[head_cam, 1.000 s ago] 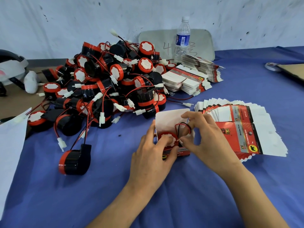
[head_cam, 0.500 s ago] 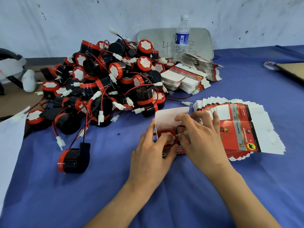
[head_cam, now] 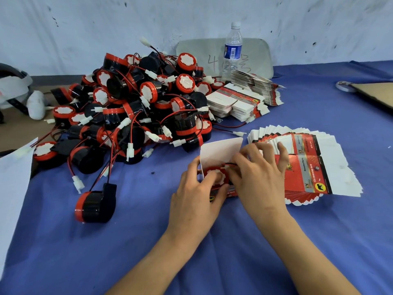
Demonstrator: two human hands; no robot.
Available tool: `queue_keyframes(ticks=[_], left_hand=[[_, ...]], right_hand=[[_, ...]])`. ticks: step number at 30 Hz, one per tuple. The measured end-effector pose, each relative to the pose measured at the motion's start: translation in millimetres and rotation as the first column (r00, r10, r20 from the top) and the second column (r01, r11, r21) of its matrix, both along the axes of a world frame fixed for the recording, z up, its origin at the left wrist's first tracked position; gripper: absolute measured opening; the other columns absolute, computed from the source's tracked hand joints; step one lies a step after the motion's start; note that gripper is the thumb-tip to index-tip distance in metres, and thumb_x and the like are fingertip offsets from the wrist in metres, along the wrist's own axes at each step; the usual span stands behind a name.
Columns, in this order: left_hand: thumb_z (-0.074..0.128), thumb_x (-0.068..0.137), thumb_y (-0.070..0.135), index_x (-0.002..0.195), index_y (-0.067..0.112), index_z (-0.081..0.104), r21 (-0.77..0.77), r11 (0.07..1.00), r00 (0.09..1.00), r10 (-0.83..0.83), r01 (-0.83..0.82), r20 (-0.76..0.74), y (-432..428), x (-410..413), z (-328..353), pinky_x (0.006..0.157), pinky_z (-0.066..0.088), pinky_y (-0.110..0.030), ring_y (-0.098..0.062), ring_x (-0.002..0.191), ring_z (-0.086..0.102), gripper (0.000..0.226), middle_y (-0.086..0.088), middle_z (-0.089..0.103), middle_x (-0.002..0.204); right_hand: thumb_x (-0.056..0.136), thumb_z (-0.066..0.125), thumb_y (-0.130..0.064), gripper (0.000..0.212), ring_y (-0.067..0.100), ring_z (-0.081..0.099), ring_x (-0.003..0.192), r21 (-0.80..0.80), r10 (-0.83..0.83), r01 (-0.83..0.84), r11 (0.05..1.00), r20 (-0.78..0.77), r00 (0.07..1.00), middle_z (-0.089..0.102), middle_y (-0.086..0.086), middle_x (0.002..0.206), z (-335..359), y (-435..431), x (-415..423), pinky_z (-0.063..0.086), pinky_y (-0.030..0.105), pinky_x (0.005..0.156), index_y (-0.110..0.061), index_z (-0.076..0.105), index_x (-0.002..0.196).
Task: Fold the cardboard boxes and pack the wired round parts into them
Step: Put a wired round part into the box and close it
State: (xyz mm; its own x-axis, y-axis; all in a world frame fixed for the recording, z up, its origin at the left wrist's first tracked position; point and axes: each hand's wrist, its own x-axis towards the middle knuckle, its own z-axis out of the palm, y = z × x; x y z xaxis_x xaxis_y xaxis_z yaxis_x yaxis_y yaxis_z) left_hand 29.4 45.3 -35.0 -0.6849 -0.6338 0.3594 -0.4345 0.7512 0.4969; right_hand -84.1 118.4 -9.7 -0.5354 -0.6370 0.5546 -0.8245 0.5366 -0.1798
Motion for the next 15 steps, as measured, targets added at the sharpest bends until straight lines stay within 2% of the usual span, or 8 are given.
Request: queue_keyframes(ticks=[4,7,10,12,13,15], left_hand=[[0.06,0.089,0.043,0.11,0.026,0.066,0.002,1.0,0.999,0.003,-0.003,-0.037,1,-1,0,0.07,0.056,-0.045,-0.02,0.114,0.053,0.028,0.001,0.042,0.142],[0.064,0.087,0.041,0.108,0.026,0.068,0.006,1.0,0.998,0.01,-0.01,-0.065,2,-2,0,0.067,0.056,-0.045,-0.021,0.109,0.055,0.025,0.0,0.046,0.137],[0.064,0.087,0.041,0.108,0.026,0.067,0.005,1.0,0.998,0.003,-0.003,-0.066,1,-1,-1,0.065,0.056,-0.045,-0.021,0.107,0.056,0.026,0.001,0.046,0.136],[0.064,0.088,0.042,0.111,0.027,0.066,0.003,1.0,0.998,-0.004,0.004,-0.056,-1,-1,-2,0.065,0.056,-0.044,-0.02,0.107,0.057,0.028,0.003,0.044,0.137],[0.063,0.088,0.043,0.111,0.027,0.066,0.004,1.0,0.999,-0.004,0.004,-0.052,-1,-1,-3,0.065,0.056,-0.044,-0.019,0.106,0.057,0.029,0.004,0.043,0.138],[0.062,0.089,0.045,0.109,0.027,0.066,0.006,1.0,0.998,-0.002,0.002,-0.057,-1,-1,-2,0.065,0.056,-0.043,-0.017,0.105,0.058,0.027,0.005,0.042,0.138]], right_hand=[[0.074,0.079,-0.019,0.013,0.031,0.037,0.124,0.034,0.009,-0.01,0.999,0.036,0.999,0.062,0.008,0.118,-1,0,-2,0.012,0.055,0.109,-0.009,0.072,0.07],[0.084,0.07,-0.026,0.02,0.03,0.017,0.144,0.111,0.023,-0.042,0.993,0.165,0.986,0.04,-0.002,0.15,-2,0,-7,-0.003,0.051,0.113,-0.013,0.073,0.069],[0.084,0.053,-0.04,0.032,0.016,0.002,0.147,0.056,0.11,-0.133,0.99,0.311,0.944,0.028,-0.013,0.155,-2,0,-13,-0.001,0.05,0.117,-0.017,0.073,0.073],[0.082,0.043,-0.048,0.043,0.015,0.006,0.146,-0.072,0.205,-0.193,0.979,0.388,0.899,0.034,-0.01,0.152,2,1,-11,0.01,0.049,0.117,-0.016,0.073,0.083],[0.084,0.049,-0.046,0.039,0.02,0.013,0.145,-0.148,0.259,-0.217,0.965,0.389,0.884,0.04,-0.004,0.148,4,3,-9,0.016,0.047,0.116,-0.014,0.072,0.087],[0.084,0.07,-0.029,0.022,0.029,0.033,0.134,-0.269,0.314,-0.239,0.933,0.285,0.906,0.051,0.007,0.134,8,7,-8,0.029,0.043,0.11,-0.008,0.068,0.094]])
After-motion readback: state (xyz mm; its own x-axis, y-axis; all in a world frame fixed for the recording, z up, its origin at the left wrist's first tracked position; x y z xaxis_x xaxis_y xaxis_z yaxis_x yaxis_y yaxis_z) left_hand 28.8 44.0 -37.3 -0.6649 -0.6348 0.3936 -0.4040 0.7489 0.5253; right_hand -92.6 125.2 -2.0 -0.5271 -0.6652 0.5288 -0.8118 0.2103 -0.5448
